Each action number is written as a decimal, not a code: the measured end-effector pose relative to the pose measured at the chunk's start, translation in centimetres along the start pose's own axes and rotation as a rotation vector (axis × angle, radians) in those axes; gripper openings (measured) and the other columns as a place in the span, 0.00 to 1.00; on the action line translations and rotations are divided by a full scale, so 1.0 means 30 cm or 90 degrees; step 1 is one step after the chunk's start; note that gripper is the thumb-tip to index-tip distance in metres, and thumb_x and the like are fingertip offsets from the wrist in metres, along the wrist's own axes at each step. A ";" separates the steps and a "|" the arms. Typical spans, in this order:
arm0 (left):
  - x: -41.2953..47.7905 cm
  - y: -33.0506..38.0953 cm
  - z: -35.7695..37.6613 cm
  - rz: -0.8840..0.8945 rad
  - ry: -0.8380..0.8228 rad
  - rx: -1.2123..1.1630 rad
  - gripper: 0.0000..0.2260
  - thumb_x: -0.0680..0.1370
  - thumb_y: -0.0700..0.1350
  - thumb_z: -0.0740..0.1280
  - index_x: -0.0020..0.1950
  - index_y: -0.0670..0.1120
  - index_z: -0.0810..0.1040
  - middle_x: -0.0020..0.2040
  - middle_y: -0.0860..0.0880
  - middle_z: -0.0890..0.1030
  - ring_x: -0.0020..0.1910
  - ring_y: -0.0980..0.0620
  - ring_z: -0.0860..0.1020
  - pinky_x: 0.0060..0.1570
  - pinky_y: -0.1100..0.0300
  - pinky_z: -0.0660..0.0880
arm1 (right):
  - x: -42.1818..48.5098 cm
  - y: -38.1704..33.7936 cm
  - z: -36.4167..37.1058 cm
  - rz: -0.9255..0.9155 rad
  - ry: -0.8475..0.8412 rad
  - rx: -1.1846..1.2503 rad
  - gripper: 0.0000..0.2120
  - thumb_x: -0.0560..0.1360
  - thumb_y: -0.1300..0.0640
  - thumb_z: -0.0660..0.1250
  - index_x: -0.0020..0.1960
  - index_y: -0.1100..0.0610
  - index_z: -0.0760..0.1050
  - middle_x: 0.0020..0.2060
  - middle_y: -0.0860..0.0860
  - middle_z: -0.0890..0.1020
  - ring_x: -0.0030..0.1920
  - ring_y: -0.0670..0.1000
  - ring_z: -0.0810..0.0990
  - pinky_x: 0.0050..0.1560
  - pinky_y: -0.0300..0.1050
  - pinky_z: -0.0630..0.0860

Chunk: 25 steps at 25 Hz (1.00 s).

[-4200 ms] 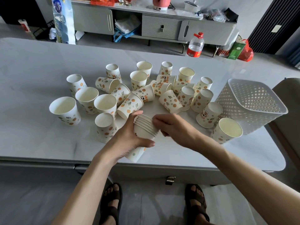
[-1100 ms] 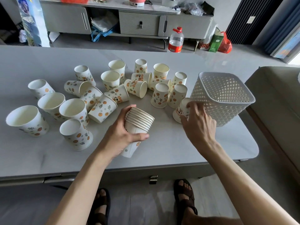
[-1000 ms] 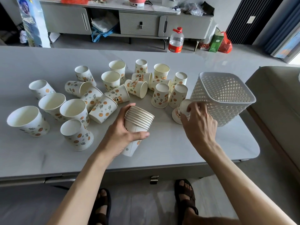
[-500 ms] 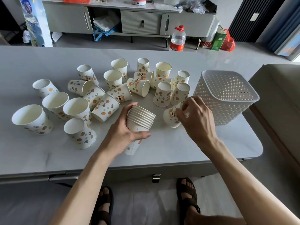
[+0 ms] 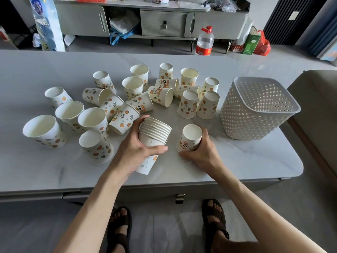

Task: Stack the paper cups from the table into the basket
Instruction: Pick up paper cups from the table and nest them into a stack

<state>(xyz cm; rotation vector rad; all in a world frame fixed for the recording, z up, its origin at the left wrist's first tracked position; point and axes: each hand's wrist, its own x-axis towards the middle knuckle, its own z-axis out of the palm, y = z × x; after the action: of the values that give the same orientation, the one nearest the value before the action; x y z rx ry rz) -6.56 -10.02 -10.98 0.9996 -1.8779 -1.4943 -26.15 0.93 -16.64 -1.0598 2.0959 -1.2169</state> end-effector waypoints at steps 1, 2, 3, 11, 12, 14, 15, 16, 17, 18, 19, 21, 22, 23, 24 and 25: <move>-0.001 -0.003 -0.003 -0.002 -0.004 0.006 0.43 0.58 0.50 0.80 0.70 0.58 0.67 0.60 0.54 0.78 0.58 0.54 0.77 0.58 0.57 0.75 | -0.004 -0.005 0.002 0.006 -0.006 -0.033 0.37 0.60 0.56 0.81 0.63 0.50 0.65 0.48 0.41 0.77 0.52 0.50 0.78 0.43 0.36 0.75; -0.001 -0.006 -0.004 -0.003 -0.009 0.012 0.43 0.57 0.50 0.80 0.70 0.58 0.67 0.61 0.55 0.77 0.59 0.55 0.76 0.59 0.58 0.74 | -0.009 -0.017 -0.002 0.010 -0.005 -0.044 0.36 0.60 0.54 0.81 0.62 0.52 0.66 0.48 0.44 0.77 0.52 0.51 0.79 0.45 0.41 0.77; -0.001 -0.009 -0.003 -0.003 -0.014 0.019 0.43 0.57 0.51 0.80 0.70 0.58 0.67 0.60 0.56 0.77 0.58 0.58 0.76 0.58 0.60 0.73 | -0.012 -0.036 -0.016 0.014 -0.003 -0.019 0.34 0.60 0.51 0.81 0.60 0.53 0.67 0.49 0.46 0.79 0.51 0.52 0.80 0.47 0.47 0.79; -0.015 -0.032 -0.023 0.074 -0.063 0.271 0.46 0.60 0.51 0.83 0.72 0.59 0.60 0.57 0.57 0.76 0.51 0.55 0.77 0.47 0.68 0.72 | -0.001 -0.170 -0.152 0.036 -0.112 0.325 0.29 0.67 0.54 0.75 0.64 0.59 0.71 0.58 0.59 0.81 0.54 0.55 0.84 0.51 0.51 0.82; -0.017 -0.030 -0.023 0.087 -0.071 0.310 0.46 0.60 0.53 0.82 0.71 0.60 0.60 0.57 0.56 0.77 0.51 0.52 0.78 0.48 0.63 0.74 | -0.001 -0.178 -0.163 0.034 -0.108 0.300 0.30 0.66 0.54 0.76 0.64 0.60 0.69 0.58 0.60 0.80 0.54 0.55 0.84 0.50 0.50 0.82; -0.022 -0.025 -0.020 0.092 -0.089 0.354 0.46 0.59 0.56 0.80 0.71 0.61 0.58 0.56 0.54 0.79 0.50 0.48 0.80 0.48 0.54 0.77 | -0.001 -0.194 -0.182 0.005 -0.142 0.231 0.29 0.67 0.50 0.75 0.62 0.61 0.70 0.56 0.58 0.81 0.54 0.54 0.83 0.50 0.49 0.82; -0.024 -0.024 -0.014 0.090 -0.100 0.367 0.45 0.59 0.57 0.79 0.70 0.61 0.57 0.54 0.54 0.80 0.49 0.47 0.80 0.47 0.52 0.78 | -0.006 -0.205 -0.178 -0.009 -0.169 0.200 0.28 0.70 0.46 0.73 0.62 0.60 0.71 0.55 0.56 0.82 0.54 0.53 0.83 0.50 0.48 0.82; -0.024 -0.021 -0.006 0.088 -0.113 0.374 0.45 0.59 0.57 0.78 0.70 0.61 0.57 0.52 0.55 0.80 0.48 0.48 0.81 0.46 0.51 0.78 | -0.014 -0.214 -0.164 -0.023 -0.191 0.162 0.27 0.72 0.42 0.69 0.64 0.57 0.71 0.57 0.55 0.82 0.55 0.52 0.83 0.53 0.49 0.81; -0.024 -0.019 0.005 0.084 -0.126 0.372 0.45 0.58 0.58 0.78 0.69 0.61 0.56 0.51 0.57 0.80 0.47 0.49 0.81 0.46 0.52 0.78 | -0.025 -0.218 -0.140 -0.034 -0.210 0.123 0.29 0.73 0.38 0.64 0.68 0.55 0.71 0.61 0.53 0.80 0.59 0.51 0.81 0.58 0.50 0.79; -0.023 -0.018 0.018 0.075 -0.134 0.362 0.46 0.58 0.58 0.78 0.69 0.61 0.56 0.49 0.58 0.80 0.46 0.50 0.81 0.45 0.53 0.78 | -0.037 -0.223 -0.108 -0.041 -0.235 0.093 0.33 0.74 0.36 0.60 0.73 0.53 0.67 0.68 0.52 0.76 0.66 0.49 0.76 0.66 0.48 0.74; -0.022 -0.016 0.028 0.064 -0.135 0.347 0.46 0.57 0.59 0.78 0.69 0.61 0.56 0.47 0.59 0.79 0.45 0.51 0.81 0.43 0.55 0.78 | -0.049 -0.228 -0.073 -0.044 -0.265 0.081 0.36 0.73 0.34 0.56 0.77 0.51 0.63 0.74 0.50 0.69 0.71 0.46 0.69 0.71 0.42 0.67; -0.019 -0.017 0.038 0.043 -0.122 0.321 0.45 0.56 0.60 0.77 0.68 0.61 0.57 0.43 0.59 0.78 0.41 0.52 0.81 0.40 0.57 0.77 | -0.063 -0.235 -0.019 -0.027 -0.314 0.123 0.36 0.76 0.35 0.52 0.79 0.51 0.58 0.77 0.44 0.61 0.72 0.35 0.60 0.69 0.26 0.57; -0.019 -0.018 0.037 0.041 -0.119 0.314 0.45 0.56 0.60 0.76 0.68 0.60 0.57 0.43 0.59 0.78 0.40 0.51 0.81 0.39 0.57 0.76 | -0.062 -0.238 -0.005 -0.006 -0.321 0.163 0.32 0.79 0.39 0.53 0.78 0.52 0.59 0.77 0.42 0.61 0.71 0.33 0.59 0.68 0.23 0.56; -0.021 -0.018 0.037 0.045 -0.115 0.312 0.45 0.56 0.61 0.76 0.67 0.59 0.58 0.43 0.59 0.78 0.40 0.51 0.81 0.38 0.59 0.75 | -0.057 -0.238 -0.001 0.011 -0.317 0.204 0.27 0.82 0.44 0.54 0.78 0.52 0.61 0.76 0.43 0.62 0.72 0.34 0.60 0.72 0.27 0.56; -0.022 -0.018 0.036 0.052 -0.109 0.311 0.44 0.57 0.61 0.77 0.66 0.59 0.58 0.44 0.58 0.78 0.41 0.51 0.80 0.38 0.61 0.75 | -0.049 -0.230 0.000 0.022 -0.307 0.243 0.24 0.83 0.49 0.56 0.77 0.52 0.63 0.76 0.43 0.64 0.74 0.38 0.62 0.75 0.35 0.56; -0.021 -0.016 0.035 0.053 -0.099 0.308 0.42 0.57 0.60 0.78 0.64 0.59 0.59 0.45 0.58 0.78 0.42 0.51 0.80 0.38 0.61 0.74 | -0.042 -0.223 0.002 0.026 -0.296 0.277 0.22 0.82 0.50 0.58 0.76 0.51 0.65 0.75 0.44 0.67 0.74 0.41 0.64 0.76 0.42 0.58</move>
<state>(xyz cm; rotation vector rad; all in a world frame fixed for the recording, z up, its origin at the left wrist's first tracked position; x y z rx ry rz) -6.91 -8.94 -11.69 1.0142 -2.4321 -1.1177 -22.86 -0.07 -10.77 -0.9735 1.4153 -1.1935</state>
